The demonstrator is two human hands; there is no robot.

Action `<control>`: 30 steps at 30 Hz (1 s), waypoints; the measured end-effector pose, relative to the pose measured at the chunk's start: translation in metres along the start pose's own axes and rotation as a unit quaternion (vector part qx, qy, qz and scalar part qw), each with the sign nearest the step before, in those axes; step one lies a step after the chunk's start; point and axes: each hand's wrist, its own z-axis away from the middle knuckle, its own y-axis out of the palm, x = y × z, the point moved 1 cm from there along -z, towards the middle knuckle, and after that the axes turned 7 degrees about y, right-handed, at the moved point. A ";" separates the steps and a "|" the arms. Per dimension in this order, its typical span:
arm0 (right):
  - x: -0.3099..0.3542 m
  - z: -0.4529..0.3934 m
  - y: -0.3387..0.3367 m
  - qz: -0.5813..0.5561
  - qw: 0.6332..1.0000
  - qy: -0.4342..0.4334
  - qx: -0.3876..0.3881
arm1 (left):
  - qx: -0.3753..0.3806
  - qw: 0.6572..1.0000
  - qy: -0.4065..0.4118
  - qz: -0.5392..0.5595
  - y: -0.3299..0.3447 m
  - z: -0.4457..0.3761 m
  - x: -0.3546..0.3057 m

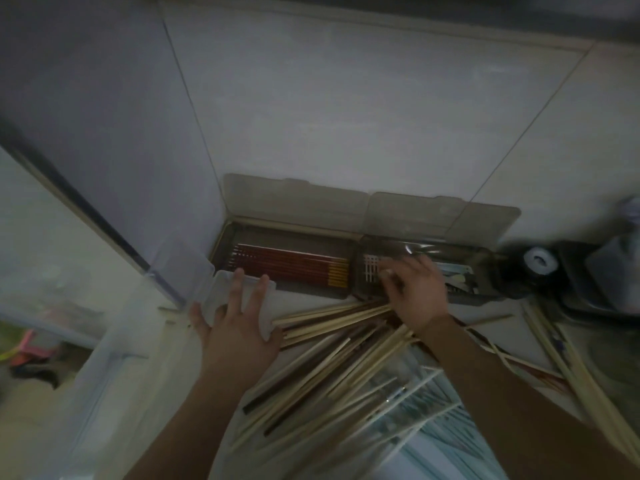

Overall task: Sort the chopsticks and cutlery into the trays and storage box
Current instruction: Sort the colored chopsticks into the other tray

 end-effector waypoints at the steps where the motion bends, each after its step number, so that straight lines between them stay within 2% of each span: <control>1: -0.021 0.016 -0.013 0.005 1.000 0.023 -0.015 | -0.001 1.000 -0.002 0.000 0.000 0.000 0.000; 6: -0.101 0.115 -0.063 0.064 0.985 0.150 -0.056 | 0.004 1.000 -0.002 -0.006 -0.001 -0.001 -0.002; 13: -0.110 0.207 -0.072 0.072 0.984 0.163 -0.019 | -0.001 1.000 -0.007 0.002 -0.002 -0.002 -0.002; 16: -0.115 0.217 -0.056 0.084 0.982 0.168 0.032 | 0.003 1.000 -0.008 -0.006 -0.004 -0.002 -0.003; 20: -0.096 0.205 -0.055 0.068 0.973 0.220 -0.008 | 0.006 1.000 -0.014 -0.011 -0.004 -0.002 -0.002; 30: -0.098 0.196 -0.049 0.083 0.951 0.294 0.046 | 0.018 1.000 -0.018 0.004 -0.004 -0.002 -0.003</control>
